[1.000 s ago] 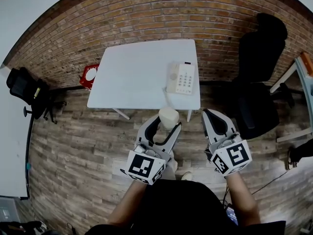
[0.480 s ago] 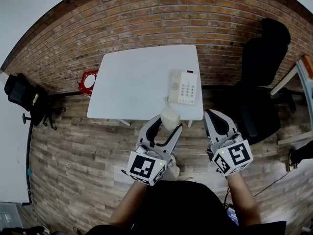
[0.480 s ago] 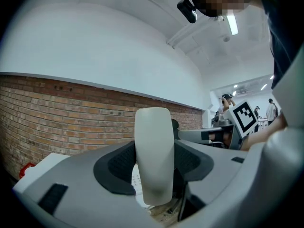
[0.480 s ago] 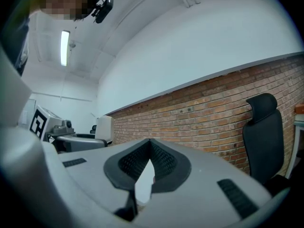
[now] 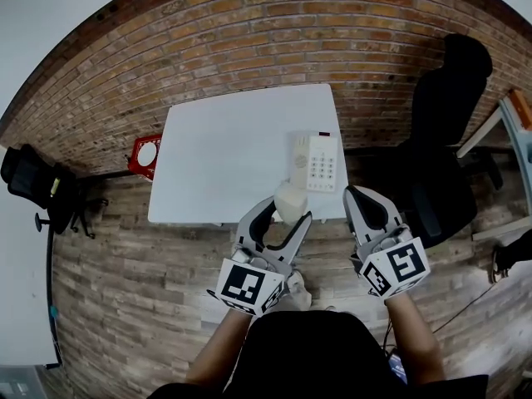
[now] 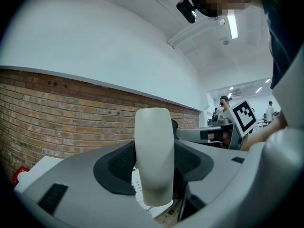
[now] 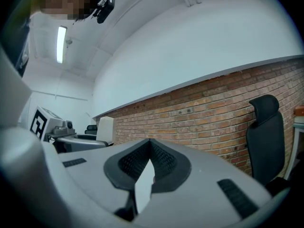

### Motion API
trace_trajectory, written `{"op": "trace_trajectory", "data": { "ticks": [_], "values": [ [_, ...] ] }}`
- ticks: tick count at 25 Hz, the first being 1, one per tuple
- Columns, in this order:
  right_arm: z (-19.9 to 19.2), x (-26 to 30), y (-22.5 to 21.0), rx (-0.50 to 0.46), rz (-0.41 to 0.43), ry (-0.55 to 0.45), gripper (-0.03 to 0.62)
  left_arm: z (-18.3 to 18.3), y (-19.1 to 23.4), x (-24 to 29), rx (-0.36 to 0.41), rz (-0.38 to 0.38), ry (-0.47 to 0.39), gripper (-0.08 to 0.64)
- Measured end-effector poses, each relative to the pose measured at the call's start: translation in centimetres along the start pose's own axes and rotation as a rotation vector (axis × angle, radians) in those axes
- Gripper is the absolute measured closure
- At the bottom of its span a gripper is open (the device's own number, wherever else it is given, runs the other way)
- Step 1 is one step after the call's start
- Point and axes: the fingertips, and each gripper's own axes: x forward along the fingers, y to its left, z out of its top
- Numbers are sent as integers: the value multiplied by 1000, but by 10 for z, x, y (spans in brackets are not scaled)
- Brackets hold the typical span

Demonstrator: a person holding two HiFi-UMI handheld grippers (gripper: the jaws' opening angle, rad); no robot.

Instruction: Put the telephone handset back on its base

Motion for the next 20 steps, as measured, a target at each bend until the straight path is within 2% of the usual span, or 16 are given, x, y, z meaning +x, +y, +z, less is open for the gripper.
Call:
{"op": "trace_trajectory", "data": {
  "ticks": [10, 20],
  "values": [
    [4, 42, 5, -47, -18, 6, 580, 0, 39, 14, -16, -37, 3, 310],
    [-2, 64, -2, -45, -52, 15, 580, -10, 63, 27, -36, -65, 13, 310]
  ]
}}
